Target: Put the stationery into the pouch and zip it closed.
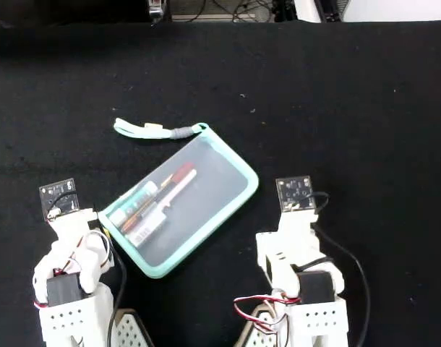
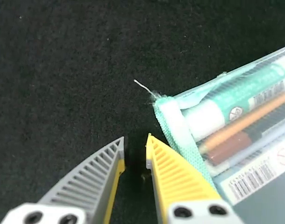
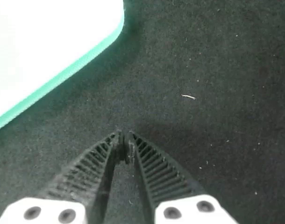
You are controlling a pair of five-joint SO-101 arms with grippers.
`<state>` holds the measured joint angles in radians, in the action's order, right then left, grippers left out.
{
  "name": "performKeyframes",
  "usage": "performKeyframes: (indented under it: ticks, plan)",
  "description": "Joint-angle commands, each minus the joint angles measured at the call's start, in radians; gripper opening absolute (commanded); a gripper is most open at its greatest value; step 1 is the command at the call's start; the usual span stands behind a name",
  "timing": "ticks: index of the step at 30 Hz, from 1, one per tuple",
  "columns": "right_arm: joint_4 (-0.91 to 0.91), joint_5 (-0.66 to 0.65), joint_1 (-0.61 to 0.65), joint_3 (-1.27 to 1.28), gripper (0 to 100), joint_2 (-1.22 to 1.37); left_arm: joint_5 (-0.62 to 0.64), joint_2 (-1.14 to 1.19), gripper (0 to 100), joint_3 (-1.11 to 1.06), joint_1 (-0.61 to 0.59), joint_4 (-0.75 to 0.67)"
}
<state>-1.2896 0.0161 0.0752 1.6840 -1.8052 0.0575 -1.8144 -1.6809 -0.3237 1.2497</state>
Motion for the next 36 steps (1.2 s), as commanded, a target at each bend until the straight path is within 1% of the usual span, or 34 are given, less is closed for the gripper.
performKeyframes:
  ticks: [1, 8, 12, 15, 17, 36]
  plan:
    - [-0.009, 0.008, 0.003, 0.001, 1.2, -0.077, 0.011, -0.003, 9, -0.018, 0.002, -0.009]
    - [-0.009, 0.008, 0.003, 0.001, 1.2, -0.076, 0.011, -0.009, 9, -0.018, 0.022, -0.009]
    - [-0.009, 0.008, 0.003, 0.001, 1.2, -0.076, 0.011, -0.009, 9, -0.018, 0.128, -0.009]
    - [-0.009, 0.008, 0.003, 0.001, 1.2, -0.076, 0.011, -0.009, 9, -0.018, 0.254, -0.009]
    - [-0.009, 0.008, 0.003, 0.001, 1.2, -0.076, 0.011, -0.009, 9, -0.018, 0.289, -0.009]
    - [-0.009, 0.008, 0.003, 0.001, 1.2, -0.076, 0.011, -0.011, 9, -0.018, 0.289, -0.009]
